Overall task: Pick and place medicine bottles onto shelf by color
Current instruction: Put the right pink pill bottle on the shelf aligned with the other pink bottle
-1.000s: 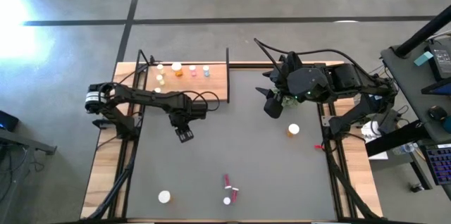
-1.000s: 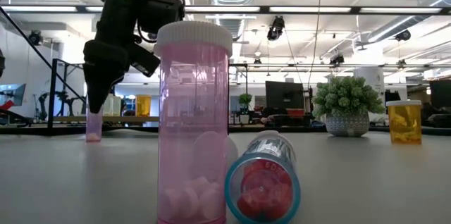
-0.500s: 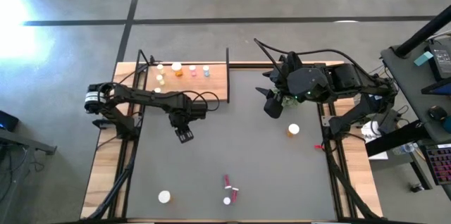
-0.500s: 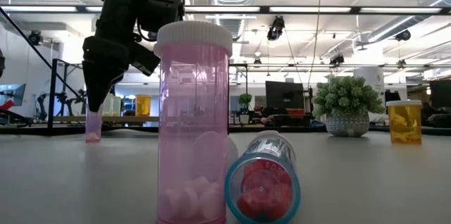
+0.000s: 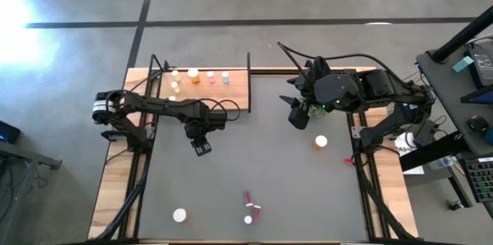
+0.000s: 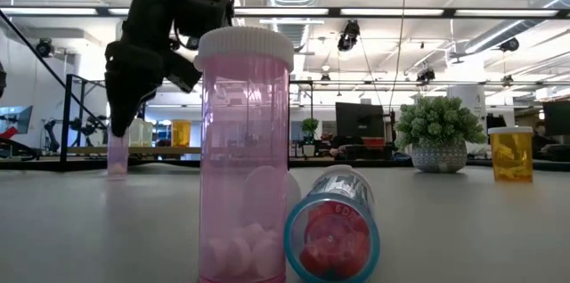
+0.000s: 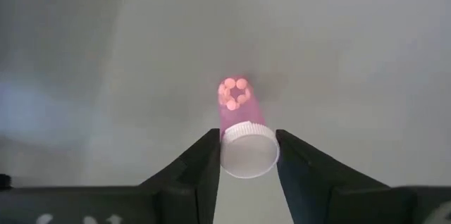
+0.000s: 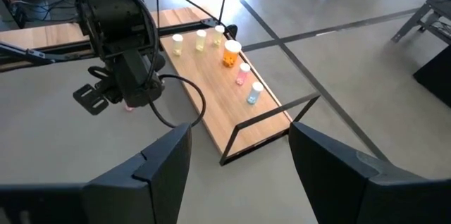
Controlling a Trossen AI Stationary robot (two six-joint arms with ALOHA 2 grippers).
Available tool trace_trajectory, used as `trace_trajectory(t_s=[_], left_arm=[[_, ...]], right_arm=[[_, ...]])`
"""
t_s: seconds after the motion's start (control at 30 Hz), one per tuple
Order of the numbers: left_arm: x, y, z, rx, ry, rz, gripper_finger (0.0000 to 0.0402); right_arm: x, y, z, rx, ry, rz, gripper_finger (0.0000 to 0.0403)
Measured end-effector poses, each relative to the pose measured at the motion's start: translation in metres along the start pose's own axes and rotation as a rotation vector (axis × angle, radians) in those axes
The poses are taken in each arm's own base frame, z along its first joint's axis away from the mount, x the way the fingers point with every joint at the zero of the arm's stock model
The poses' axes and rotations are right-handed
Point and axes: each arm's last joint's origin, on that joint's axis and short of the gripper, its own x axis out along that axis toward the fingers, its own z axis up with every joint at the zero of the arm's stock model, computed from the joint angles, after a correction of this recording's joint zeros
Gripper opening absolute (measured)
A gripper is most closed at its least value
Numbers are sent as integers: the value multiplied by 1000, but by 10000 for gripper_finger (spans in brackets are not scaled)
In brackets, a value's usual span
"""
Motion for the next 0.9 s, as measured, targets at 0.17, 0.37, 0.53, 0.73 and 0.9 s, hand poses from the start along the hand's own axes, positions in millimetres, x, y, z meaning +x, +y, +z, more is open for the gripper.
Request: trace_trajectory(t_s=[0.17, 0.37, 0.53, 0.73, 0.9], left_arm=[[-21, -2, 4, 24, -19, -7, 106], [-57, -4, 16, 91, -131, -37, 103], [-80, 5, 26, 158, -217, -34, 103], [-85, 34, 35, 131, -246, 48, 103], [-79, 61, 45, 58, -219, 57, 103]], right_arm=[[0, 0, 0, 0, 0, 0, 228], [0, 0, 0, -2, 0, 0, 228], [0, 0, 0, -3, 0, 0, 228], [0, 0, 0, -3, 0, 0, 228], [0, 0, 0, -3, 0, 0, 228]])
